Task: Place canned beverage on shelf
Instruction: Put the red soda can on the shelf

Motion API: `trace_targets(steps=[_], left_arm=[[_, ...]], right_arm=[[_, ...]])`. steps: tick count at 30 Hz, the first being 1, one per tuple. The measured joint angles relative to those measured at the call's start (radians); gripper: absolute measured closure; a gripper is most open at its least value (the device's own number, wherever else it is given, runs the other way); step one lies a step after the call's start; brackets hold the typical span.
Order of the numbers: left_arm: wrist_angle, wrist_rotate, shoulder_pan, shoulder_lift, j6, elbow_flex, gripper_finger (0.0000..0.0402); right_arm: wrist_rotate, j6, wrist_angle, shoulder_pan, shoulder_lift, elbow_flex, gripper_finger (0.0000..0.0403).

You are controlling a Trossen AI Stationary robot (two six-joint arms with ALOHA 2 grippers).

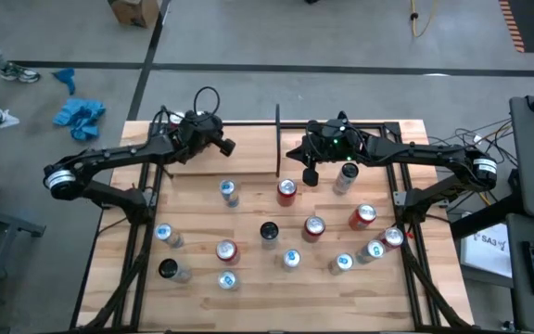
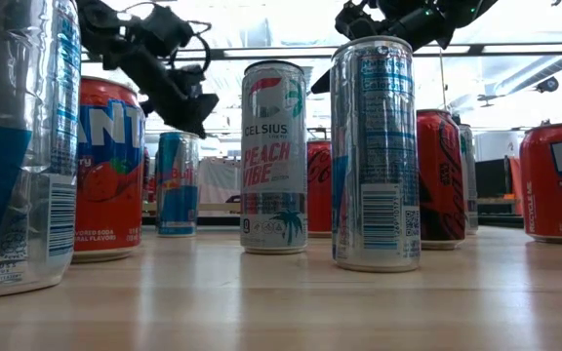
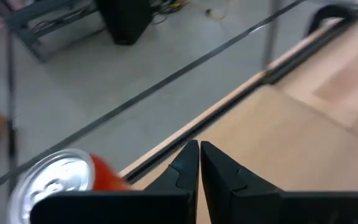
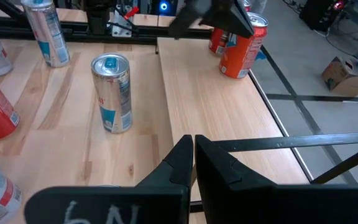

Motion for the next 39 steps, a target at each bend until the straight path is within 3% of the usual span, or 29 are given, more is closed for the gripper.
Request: trace_targets(steps=[18,31,39], left_arm=[[-0.007,0.043,-0.226,-0.055,0.03,0.0,0.0402],[-0.012,0.069,-0.249,-0.059,0.089,0.0,0.0402],[-0.104,0.062,-0.235,-0.088,0.107,0.0,0.0402]], right_arm=[[0.0,0.106,0.003,0.001,0.0,0.0,0.0394],[0.0,0.166,-0.005,0.002,0.0,0.0,0.0394],[0.0,0.176,-0.005,0.003,0.0,0.0,0.0394]])
